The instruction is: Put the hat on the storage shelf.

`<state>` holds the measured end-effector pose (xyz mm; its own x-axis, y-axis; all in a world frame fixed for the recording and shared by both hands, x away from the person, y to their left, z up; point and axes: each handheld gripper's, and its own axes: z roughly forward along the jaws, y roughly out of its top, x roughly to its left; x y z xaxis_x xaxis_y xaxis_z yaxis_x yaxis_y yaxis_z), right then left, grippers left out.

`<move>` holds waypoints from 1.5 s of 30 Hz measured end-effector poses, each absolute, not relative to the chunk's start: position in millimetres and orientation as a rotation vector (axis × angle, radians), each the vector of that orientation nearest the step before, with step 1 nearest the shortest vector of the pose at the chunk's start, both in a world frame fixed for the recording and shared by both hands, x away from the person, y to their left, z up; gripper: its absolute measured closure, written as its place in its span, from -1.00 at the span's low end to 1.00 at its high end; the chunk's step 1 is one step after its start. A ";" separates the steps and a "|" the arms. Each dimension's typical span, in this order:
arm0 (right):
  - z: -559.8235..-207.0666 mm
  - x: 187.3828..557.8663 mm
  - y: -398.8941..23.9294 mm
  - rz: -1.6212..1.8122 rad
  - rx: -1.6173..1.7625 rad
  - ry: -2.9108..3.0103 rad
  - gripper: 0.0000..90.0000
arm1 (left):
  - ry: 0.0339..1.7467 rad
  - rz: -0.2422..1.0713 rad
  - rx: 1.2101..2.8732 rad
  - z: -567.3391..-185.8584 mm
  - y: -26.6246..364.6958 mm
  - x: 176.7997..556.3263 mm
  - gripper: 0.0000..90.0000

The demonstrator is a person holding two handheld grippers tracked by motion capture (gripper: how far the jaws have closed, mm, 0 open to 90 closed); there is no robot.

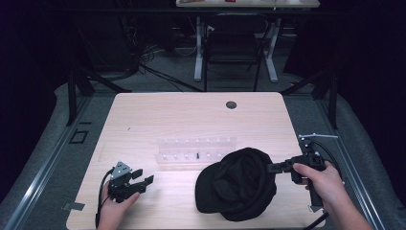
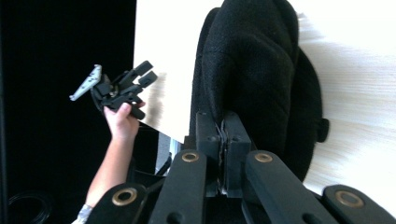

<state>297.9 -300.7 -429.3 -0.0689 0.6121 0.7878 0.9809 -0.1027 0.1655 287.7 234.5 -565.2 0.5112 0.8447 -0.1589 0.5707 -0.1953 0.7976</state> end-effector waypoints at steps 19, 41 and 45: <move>-415.0 297.4 -295.4 -1.174 -1.631 -1.599 0.96 | 1.166 0.399 1.885 -565.1 234.3 287.5 -0.03; -378.8 299.8 -290.7 -1.231 -1.634 -1.609 0.96 | 1.170 0.398 1.884 -565.0 234.4 287.4 -0.03; -371.3 302.3 -291.1 -1.235 -1.626 -1.606 0.96 | 1.167 0.399 1.885 -565.3 234.0 287.7 -0.03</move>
